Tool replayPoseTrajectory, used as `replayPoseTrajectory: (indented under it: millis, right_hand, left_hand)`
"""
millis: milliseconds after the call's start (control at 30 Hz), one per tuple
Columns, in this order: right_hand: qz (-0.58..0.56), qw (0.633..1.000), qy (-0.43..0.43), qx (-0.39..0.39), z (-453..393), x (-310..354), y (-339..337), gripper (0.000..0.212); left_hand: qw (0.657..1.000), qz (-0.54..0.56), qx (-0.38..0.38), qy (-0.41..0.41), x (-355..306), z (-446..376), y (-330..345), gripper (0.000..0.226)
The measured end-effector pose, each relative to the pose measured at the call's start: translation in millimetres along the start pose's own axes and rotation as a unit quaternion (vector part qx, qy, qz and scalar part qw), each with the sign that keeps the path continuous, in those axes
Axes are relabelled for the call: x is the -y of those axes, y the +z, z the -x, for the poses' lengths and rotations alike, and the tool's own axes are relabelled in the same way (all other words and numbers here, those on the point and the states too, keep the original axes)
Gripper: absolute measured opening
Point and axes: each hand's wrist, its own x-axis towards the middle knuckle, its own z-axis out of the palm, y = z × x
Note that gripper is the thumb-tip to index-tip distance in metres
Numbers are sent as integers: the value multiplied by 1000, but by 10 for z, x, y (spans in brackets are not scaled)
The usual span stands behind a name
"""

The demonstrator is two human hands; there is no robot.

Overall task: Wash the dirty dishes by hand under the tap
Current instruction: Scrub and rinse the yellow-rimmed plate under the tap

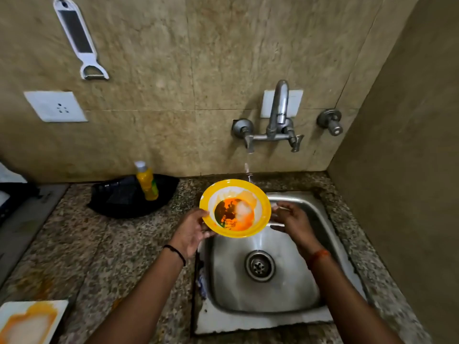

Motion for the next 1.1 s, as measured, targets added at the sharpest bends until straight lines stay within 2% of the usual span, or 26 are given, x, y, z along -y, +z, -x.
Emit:
replayPoseTrajectory:
  millis: [167,367,567,733,933,1100]
  right_hand:
    - [75,989,-79,-100,-459,281,-347,36]
    - [215,954,-155,-138,-838,842,-406,50]
    - [380,896,-160,-161,-1119,1237,-267,45]
    - [425,870,-157,-194,-1254,1254,-243,39]
    - [415,877,-160,-181,-1307,1234,-234,30]
    - [307,930,-119,-167,-1372,1221,-236,30]
  left_hand:
    - [1000,6,6,3,136,-141,315,18]
    - [999,5,31,13,161,-237,529,15]
    - [999,15,35,15,153,-262,672,14]
    - [999,15,32,23,131,-315,683,14]
    - [999,30,26,35,109,-361,651,13]
    - [999,30,28,37,74,-353,661,29]
